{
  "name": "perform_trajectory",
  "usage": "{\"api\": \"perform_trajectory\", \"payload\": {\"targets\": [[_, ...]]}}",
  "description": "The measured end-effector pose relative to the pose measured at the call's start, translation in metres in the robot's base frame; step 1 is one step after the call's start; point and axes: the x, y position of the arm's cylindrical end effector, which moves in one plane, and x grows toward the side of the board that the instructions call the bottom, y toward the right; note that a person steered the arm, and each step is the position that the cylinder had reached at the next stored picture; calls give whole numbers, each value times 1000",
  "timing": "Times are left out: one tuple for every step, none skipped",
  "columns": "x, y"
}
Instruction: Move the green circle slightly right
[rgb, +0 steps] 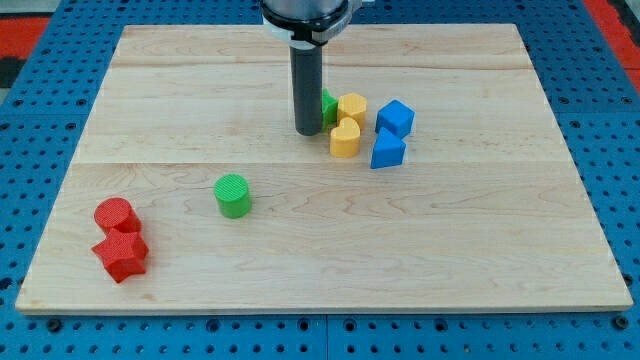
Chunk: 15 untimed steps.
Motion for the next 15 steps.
{"api": "perform_trajectory", "payload": {"targets": [[-48,-47],[-48,-56],[-48,-71],[-11,-121],[-10,-125],[26,-160],[48,-159],[84,-157],[111,-149],[107,-132],[104,-108],[114,-68],[117,-69],[117,-80],[134,-93]]}}
